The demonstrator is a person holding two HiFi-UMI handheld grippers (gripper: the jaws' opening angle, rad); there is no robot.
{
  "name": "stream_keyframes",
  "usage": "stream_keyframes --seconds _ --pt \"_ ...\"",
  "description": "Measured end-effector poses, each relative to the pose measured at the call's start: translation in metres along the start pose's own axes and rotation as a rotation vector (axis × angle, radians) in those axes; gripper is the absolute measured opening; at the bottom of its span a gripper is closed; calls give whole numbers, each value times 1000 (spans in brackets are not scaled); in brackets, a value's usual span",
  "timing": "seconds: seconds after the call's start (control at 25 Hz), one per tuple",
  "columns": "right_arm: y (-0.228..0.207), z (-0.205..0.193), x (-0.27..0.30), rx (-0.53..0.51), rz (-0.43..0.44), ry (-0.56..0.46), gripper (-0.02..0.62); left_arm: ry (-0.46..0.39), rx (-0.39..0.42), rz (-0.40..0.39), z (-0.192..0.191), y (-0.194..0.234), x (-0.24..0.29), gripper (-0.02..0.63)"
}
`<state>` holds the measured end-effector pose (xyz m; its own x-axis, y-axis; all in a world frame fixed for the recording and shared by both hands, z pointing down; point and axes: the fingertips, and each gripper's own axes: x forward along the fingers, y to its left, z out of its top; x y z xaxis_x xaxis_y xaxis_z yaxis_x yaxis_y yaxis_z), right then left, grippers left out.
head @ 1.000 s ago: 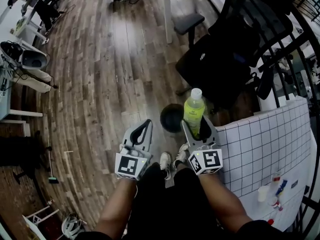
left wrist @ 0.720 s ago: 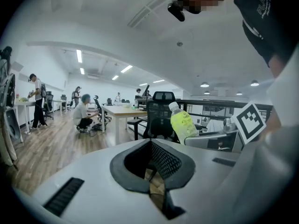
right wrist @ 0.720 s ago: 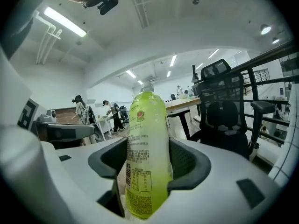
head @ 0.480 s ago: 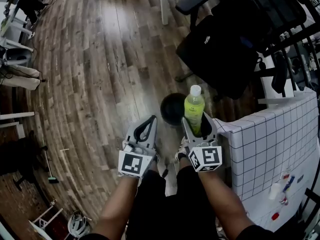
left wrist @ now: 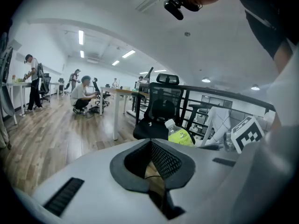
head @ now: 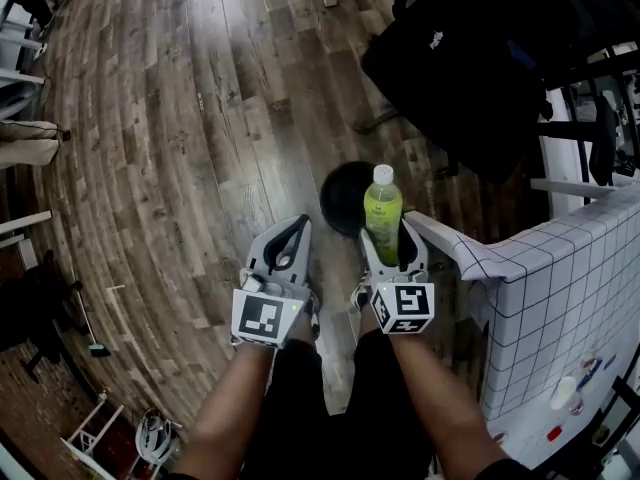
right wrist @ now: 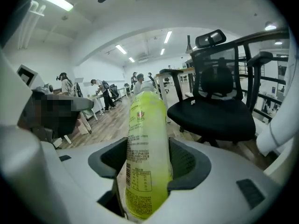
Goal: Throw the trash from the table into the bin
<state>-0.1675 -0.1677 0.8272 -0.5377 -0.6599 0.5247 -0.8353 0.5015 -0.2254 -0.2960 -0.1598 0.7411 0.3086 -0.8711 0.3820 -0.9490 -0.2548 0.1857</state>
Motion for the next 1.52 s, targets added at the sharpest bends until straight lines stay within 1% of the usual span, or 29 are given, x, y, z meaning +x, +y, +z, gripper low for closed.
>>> stream_keyframes --seconds 0.2,0.36,0.44,0.64,0.76,0.84,0.92,1.0,1.08,1.2,1.4,1.52 --pt "-7 -56 35 18 21 90 287 51 -14 10 -48 10 13 18" --pt "-21 -93 55 53 1 165 287 89 -22 5 -77 8 16 18" --pt "-26 -109 65 60 -12 199 287 93 -28 9 -82 8 16 18" --pt "-34 -151 85 96 -30 324 287 134 -5 3 -96 12 12 18" --pt "-36 -161 91 119 -43 355 292 133 -3 -1 -93 14 8 18" --pt "-36 -163 90 111 -45 374 309 143 6 -10 -95 13 6 18" --pt "-32 -159 84 85 -35 379 311 150 3 -12 -97 13 4 18" --pt "-25 -150 75 55 -23 365 311 159 -2 -15 -98 11 2 18" --pt "-19 -136 62 31 -14 333 311 157 -11 -20 -95 7 1 18" --pt "-10 -107 40 3 6 282 311 165 -2 -41 -86 -2 -1 18" --pt "11 -50 -2 -61 52 203 311 142 -13 -48 -51 -18 -11 18" --pt "22 -9 -23 -105 66 143 303 103 -17 -53 -20 -26 -18 18"
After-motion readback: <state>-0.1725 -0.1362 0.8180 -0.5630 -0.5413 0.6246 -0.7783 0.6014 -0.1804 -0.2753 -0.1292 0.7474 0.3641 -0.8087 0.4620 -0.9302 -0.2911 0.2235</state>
